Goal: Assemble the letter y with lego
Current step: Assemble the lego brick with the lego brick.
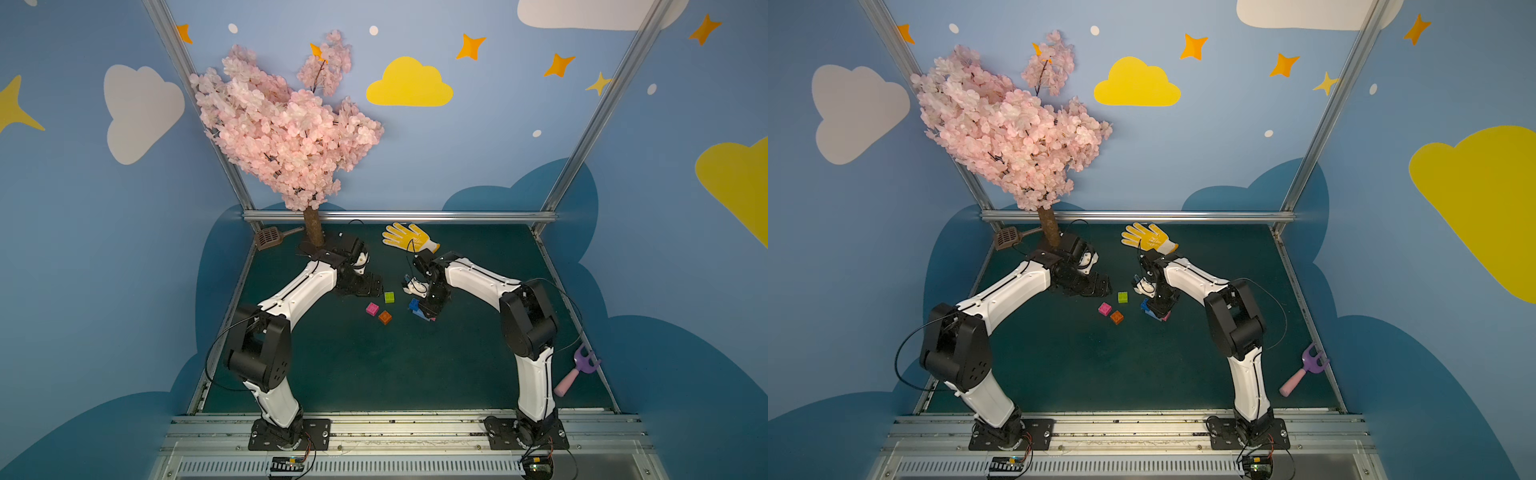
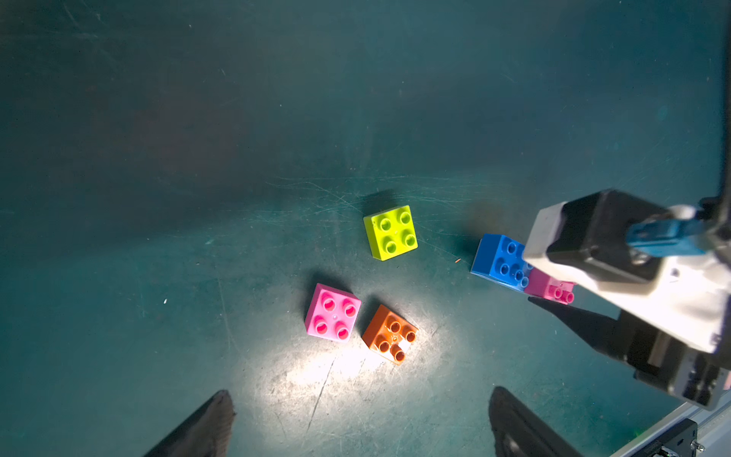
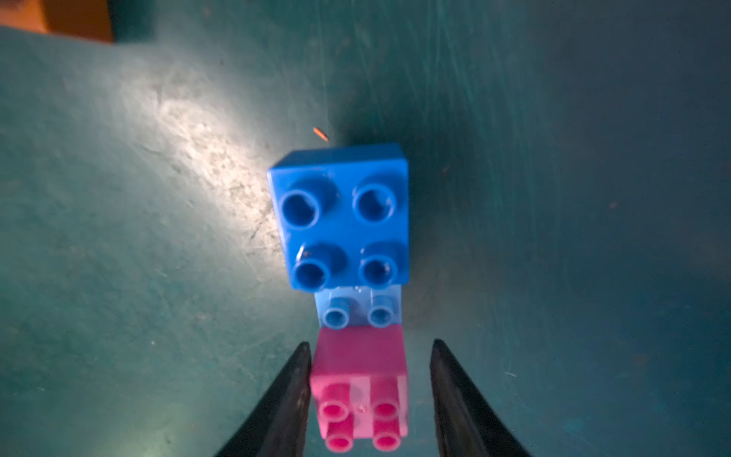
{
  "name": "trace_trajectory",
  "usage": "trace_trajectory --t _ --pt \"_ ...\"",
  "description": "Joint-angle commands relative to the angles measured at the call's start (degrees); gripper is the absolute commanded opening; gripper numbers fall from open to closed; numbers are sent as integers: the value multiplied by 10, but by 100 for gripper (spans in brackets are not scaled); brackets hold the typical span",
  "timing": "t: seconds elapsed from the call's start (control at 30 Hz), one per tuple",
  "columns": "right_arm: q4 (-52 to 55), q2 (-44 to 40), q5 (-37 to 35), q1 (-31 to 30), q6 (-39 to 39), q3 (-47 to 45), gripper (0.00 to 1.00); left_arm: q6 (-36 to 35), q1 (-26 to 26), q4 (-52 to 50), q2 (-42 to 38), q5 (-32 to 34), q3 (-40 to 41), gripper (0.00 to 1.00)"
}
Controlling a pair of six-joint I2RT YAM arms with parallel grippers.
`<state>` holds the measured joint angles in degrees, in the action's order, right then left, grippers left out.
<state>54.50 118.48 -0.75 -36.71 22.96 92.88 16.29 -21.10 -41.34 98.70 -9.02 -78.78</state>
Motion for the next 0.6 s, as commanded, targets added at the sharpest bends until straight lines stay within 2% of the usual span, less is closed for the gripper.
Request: trace_trajectory --t 0.0,0.57 --pt "-5 6 10 -5 2 27 50 2 3 -8 5 -4 -7 100" --pt "-26 45 29 -5 7 30 50 1 4 -8 5 0 -8 100"
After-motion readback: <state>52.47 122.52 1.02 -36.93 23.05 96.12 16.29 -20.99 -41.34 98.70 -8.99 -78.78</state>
